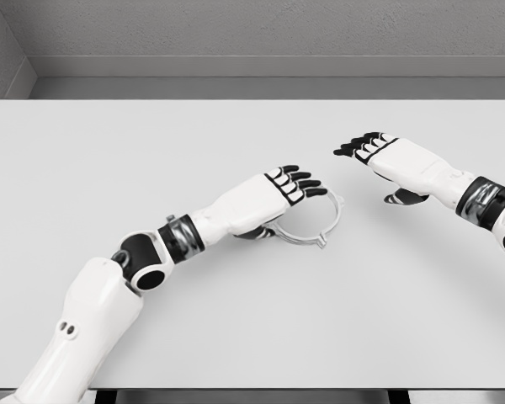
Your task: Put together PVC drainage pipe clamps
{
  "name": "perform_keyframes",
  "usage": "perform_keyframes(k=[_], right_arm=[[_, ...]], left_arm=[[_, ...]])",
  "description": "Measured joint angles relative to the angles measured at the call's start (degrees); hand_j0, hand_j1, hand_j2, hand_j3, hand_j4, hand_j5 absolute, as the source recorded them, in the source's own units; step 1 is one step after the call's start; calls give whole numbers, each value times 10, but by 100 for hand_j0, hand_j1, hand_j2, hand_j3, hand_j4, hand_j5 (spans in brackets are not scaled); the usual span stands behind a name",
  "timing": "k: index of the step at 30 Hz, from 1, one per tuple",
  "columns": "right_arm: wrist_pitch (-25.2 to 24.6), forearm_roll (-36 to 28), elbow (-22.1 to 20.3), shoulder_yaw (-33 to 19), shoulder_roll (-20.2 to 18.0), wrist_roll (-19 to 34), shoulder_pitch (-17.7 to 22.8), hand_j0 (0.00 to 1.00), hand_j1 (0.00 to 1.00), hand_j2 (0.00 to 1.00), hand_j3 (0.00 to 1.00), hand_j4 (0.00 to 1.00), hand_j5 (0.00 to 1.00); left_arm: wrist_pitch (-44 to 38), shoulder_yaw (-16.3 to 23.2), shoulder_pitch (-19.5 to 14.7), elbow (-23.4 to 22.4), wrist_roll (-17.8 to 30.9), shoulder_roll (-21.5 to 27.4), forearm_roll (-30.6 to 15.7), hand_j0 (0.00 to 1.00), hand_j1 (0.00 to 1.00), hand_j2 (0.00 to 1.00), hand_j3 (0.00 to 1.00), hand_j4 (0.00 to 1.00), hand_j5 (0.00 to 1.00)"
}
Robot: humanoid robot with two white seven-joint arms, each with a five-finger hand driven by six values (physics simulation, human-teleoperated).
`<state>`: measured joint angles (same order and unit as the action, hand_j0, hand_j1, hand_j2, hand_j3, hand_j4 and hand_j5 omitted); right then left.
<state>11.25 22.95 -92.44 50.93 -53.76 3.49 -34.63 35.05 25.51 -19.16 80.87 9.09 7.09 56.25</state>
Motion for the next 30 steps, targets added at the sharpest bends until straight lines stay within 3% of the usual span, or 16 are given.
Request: perform_keyframes(k=[30], right_arm=[[1,0,0,0,-1,0,0,100,100,100,100,100,100]], left_arm=[[0,4,-24,-42,0,-14,0,100,100,100,100,100,100]])
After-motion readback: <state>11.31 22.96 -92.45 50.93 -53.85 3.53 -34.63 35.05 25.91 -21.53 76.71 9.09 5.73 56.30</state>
